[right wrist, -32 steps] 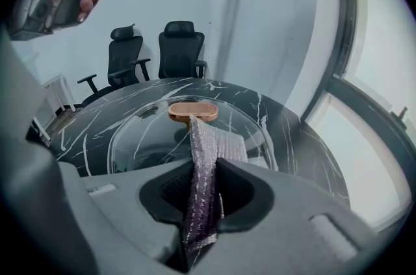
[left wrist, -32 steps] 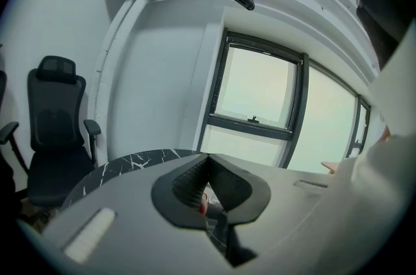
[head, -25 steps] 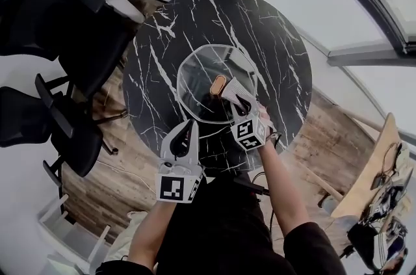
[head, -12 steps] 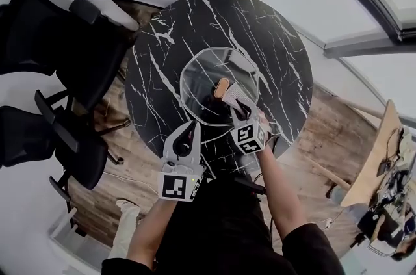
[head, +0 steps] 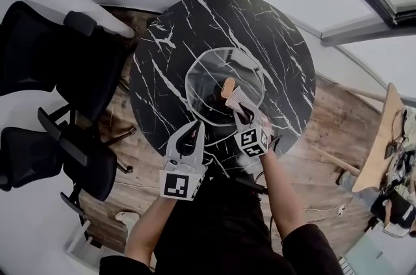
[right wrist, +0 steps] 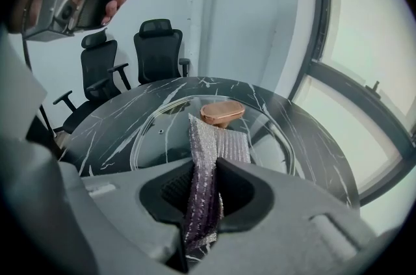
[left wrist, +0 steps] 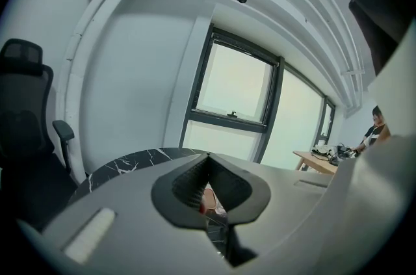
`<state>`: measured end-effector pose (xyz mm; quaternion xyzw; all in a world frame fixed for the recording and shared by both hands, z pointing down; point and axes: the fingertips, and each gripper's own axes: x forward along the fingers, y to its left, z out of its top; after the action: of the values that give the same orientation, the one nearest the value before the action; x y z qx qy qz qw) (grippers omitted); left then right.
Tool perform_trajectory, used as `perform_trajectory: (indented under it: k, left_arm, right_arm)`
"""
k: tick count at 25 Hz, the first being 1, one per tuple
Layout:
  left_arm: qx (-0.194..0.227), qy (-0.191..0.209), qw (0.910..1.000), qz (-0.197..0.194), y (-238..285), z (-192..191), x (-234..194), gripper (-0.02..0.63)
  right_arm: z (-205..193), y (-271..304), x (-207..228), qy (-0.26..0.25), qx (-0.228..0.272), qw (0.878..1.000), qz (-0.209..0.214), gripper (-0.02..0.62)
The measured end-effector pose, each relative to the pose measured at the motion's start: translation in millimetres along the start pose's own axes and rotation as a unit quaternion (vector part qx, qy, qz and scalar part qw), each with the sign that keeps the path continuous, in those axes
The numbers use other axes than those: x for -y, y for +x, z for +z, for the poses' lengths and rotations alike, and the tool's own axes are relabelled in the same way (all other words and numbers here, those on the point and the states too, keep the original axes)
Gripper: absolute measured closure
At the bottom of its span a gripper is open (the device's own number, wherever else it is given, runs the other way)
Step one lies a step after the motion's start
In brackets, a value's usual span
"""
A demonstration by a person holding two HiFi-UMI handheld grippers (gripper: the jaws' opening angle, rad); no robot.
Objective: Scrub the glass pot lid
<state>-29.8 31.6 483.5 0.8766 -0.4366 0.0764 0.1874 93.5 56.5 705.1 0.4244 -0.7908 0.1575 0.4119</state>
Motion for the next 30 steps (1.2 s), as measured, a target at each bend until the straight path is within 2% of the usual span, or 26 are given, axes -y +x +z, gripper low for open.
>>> perform_trajectory:
  k: [6,16,25,30]
  left_arm:
    - [-0.01,0.01,0.9998,-0.016,-7.0,-4.4,-14.3,0.603]
    - [0.008,0.008,0.9998,-0.016,-14.7,4.7,-15.8,0.603]
    - [0.021,-0.004,0.9998,0.005,-20.4,6.8,-21.0,0.603]
    - [0.007,-0.008,0.9998,0.019,-28.3,-1.4,-25.2,0.603]
  right_arm:
    - [4.7,1.3,-19.1,0.02,0.0,1.0,0.014,0.525]
    - [18.2,11.1,-52.9,0.018,-0.012,0.999,0.039,0.525]
    - [29.3,20.3,-78.9,-0.02,-0.022,0.996,0.082,0.526]
    - [29.5,23.5,-108.8,-0.035,-0.034,0.992,0.117,0.528]
